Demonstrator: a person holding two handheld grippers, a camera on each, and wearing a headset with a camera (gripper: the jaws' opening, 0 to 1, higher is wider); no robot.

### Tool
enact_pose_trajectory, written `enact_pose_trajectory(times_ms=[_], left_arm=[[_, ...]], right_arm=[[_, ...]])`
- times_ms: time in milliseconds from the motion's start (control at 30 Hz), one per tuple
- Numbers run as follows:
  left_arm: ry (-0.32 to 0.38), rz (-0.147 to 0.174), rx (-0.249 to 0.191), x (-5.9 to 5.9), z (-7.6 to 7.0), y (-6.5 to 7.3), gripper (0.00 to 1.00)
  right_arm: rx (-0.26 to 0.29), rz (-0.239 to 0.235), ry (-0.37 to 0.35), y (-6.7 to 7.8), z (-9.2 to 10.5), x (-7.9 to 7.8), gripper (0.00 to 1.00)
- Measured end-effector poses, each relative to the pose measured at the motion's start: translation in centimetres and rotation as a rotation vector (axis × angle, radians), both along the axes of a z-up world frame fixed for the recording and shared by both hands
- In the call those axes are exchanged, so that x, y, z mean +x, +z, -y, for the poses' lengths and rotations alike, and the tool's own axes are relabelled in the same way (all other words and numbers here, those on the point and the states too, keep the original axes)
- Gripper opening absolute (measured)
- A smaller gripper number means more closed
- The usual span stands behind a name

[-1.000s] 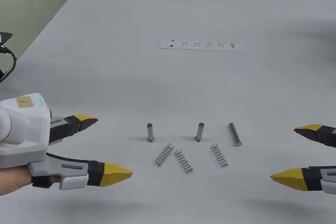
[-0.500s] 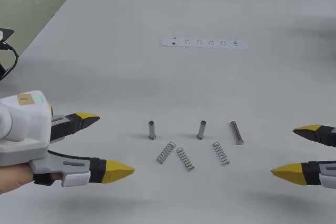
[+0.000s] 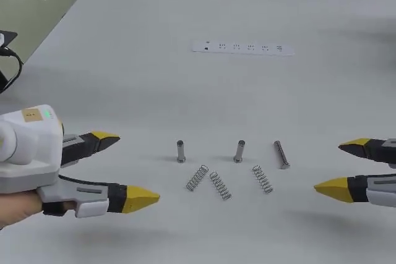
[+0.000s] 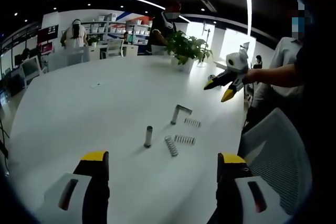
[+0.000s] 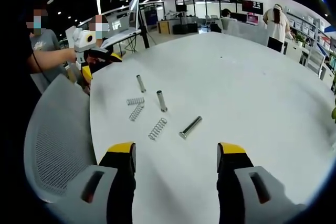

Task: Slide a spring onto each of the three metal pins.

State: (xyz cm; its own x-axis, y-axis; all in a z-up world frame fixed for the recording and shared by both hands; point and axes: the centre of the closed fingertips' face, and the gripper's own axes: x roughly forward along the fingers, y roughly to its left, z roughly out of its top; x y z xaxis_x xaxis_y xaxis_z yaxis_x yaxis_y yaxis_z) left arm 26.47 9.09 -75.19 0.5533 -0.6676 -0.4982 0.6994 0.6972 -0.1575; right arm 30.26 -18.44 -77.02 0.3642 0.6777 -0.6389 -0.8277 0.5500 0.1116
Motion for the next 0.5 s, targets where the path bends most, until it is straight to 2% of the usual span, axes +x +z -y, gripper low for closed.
enact_pose_trajectory(times_ms=[300, 500], left_arm=[[0.004, -0.006, -0.007, 0.1, 0.1, 0.1, 0.78], [0.001, -0.012, -0.008, 0.0, 0.1, 0.0, 0.76]], right_arm=[[0.010, -0.016, -0.022, 0.1, 0.0, 1.0, 0.58], [-0.016, -0.025, -0.025, -0.2, -0.5, 1.8, 0.54]])
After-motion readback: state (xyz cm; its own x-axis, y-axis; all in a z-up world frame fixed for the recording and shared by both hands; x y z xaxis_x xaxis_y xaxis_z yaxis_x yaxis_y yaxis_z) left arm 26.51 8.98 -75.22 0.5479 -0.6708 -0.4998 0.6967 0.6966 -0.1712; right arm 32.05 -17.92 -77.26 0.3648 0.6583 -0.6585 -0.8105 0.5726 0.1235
